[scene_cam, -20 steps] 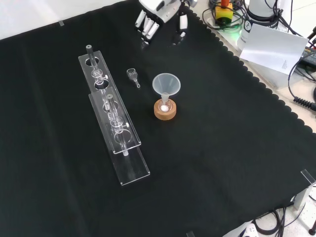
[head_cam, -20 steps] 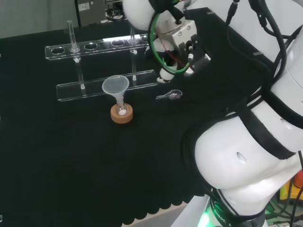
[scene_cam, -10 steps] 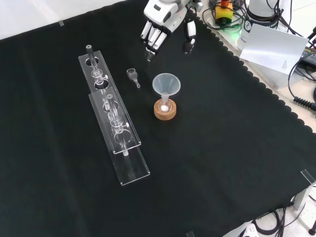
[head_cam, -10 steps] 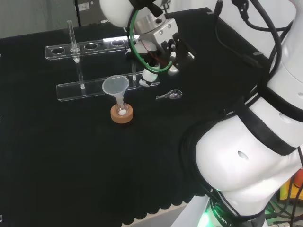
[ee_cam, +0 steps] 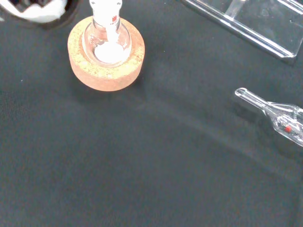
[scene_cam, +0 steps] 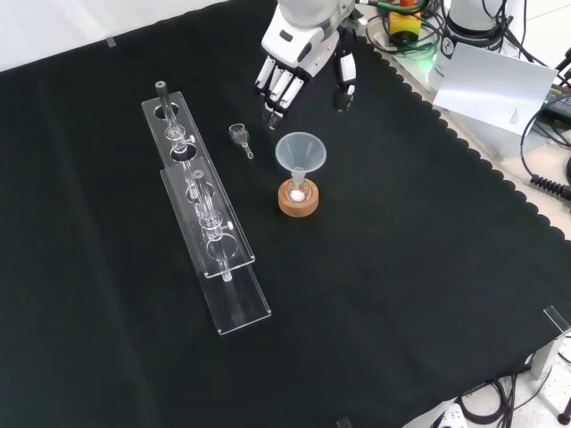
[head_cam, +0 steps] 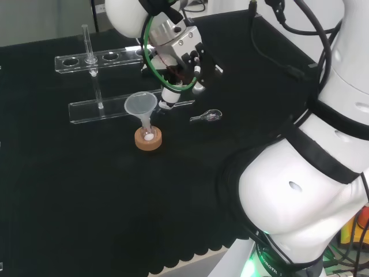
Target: Remove the funnel from the round-bottom flask.
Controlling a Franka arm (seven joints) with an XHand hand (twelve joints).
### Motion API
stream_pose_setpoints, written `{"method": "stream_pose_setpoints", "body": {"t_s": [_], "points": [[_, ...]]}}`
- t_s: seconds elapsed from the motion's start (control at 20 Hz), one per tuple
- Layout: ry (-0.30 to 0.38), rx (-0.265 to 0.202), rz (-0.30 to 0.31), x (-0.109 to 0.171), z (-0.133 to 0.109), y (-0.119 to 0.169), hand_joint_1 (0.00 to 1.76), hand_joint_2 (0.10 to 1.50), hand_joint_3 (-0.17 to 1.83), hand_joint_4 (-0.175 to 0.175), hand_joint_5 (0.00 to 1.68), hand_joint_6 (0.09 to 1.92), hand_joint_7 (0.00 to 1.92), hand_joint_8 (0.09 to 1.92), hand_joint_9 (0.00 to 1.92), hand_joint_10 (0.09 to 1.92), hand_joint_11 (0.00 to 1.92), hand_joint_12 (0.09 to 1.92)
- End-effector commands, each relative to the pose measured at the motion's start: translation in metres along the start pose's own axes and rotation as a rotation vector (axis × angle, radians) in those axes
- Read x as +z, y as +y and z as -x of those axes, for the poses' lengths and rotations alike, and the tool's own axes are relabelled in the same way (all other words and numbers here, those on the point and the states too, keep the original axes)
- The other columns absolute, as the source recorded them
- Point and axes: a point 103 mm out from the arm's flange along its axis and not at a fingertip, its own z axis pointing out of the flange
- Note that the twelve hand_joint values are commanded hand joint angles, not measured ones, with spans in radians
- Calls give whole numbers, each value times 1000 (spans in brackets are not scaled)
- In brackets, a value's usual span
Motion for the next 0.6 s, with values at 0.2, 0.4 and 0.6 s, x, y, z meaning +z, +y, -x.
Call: {"method": "stream_pose_setpoints", "body": {"t_s": [0.2, 0.4, 0.6], "points": [[-96, -9, -52, -5, -17, 18, 671, 578, 455, -42, 73, 87, 0, 635, 635, 87, 318, 1345], [-126, -11, -77, -5, -25, 26, 666, 580, 445, -41, 71, 87, 0, 608, 625, 87, 311, 1347], [-164, -2, -91, -4, -32, 33, 663, 587, 427, -41, 67, 87, 0, 497, 595, 87, 313, 1345]]}}
